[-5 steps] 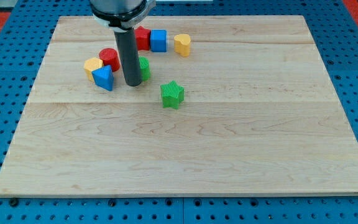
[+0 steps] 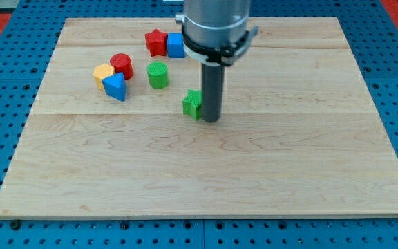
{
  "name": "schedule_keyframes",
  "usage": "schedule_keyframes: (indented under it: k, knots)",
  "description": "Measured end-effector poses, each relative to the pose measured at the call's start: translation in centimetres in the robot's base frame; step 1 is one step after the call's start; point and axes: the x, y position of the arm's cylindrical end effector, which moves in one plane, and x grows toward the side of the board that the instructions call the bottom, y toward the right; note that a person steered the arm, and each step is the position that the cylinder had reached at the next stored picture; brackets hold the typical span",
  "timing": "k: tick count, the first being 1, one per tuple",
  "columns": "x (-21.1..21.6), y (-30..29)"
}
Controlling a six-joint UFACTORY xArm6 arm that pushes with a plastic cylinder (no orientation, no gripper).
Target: Move the green star below the yellow heart
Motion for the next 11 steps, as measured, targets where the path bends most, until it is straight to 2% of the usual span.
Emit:
schedule_keyframes:
  k: [1,2,4,6,7,8,9,10,11]
  knots:
    - [0.5,1.1]
    - [2.1,-3.6]
    - [-5.7,-1.2]
    - [-8.9,6.2]
    - [-9.4,4.7]
    - [-7.9,4.7]
    - [3.4,3.7]
    - [6.6,-2.8]
    - [5.4,-11.4]
